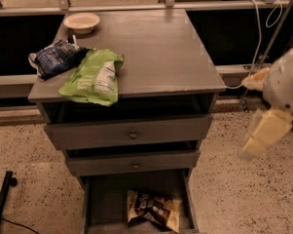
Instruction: Pick brown chip bag from bottom drawer and place on counter
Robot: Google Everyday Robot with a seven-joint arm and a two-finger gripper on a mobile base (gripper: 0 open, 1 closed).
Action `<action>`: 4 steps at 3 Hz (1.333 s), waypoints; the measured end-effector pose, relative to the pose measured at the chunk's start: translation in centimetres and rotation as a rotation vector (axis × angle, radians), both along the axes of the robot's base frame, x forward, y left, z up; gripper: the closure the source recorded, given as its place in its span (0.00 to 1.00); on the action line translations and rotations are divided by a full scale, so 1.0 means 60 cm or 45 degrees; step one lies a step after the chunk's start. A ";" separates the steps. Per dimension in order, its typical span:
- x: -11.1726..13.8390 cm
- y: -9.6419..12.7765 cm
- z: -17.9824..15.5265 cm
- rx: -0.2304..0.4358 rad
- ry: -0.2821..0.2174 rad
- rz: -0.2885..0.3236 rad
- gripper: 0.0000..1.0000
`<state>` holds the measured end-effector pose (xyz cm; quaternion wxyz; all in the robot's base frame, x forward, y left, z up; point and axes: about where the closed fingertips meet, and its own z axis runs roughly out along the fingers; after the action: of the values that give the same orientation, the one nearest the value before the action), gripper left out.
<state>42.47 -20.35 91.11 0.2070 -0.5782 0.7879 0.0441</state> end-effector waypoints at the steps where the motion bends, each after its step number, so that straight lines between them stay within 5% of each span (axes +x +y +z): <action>1: -0.033 0.059 -0.095 0.202 -0.007 0.056 0.00; 3: -0.036 0.079 -0.136 0.262 -0.035 0.037 0.00; 4: -0.047 0.104 -0.186 0.392 0.033 0.068 0.00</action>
Offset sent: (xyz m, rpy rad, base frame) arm -0.0190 0.0329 -0.0529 0.1495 -0.0058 0.0420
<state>39.65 -14.11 79.97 0.2816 -0.5597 0.7589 0.1774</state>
